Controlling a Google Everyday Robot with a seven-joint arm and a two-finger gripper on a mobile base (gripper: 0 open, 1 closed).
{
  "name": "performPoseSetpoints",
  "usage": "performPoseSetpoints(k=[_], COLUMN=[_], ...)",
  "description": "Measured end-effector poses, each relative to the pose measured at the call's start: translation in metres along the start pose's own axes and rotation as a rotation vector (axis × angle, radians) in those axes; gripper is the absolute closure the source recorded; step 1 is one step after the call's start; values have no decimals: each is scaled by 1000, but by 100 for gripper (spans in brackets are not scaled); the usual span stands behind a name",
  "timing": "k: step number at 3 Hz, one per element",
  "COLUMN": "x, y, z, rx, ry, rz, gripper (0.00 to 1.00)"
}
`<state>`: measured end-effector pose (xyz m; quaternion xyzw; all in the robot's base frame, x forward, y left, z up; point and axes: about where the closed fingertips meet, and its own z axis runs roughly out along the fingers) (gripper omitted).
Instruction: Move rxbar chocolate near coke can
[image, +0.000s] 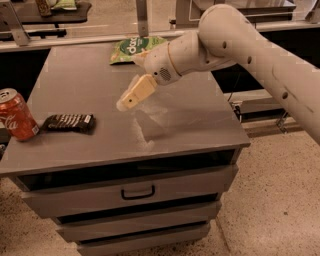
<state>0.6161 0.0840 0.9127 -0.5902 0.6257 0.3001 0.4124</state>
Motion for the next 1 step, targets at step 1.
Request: performPoseSetpoints(k=[1], x=[0], y=[0], z=[0], rx=[0], ry=[0], rz=[0], gripper=[0])
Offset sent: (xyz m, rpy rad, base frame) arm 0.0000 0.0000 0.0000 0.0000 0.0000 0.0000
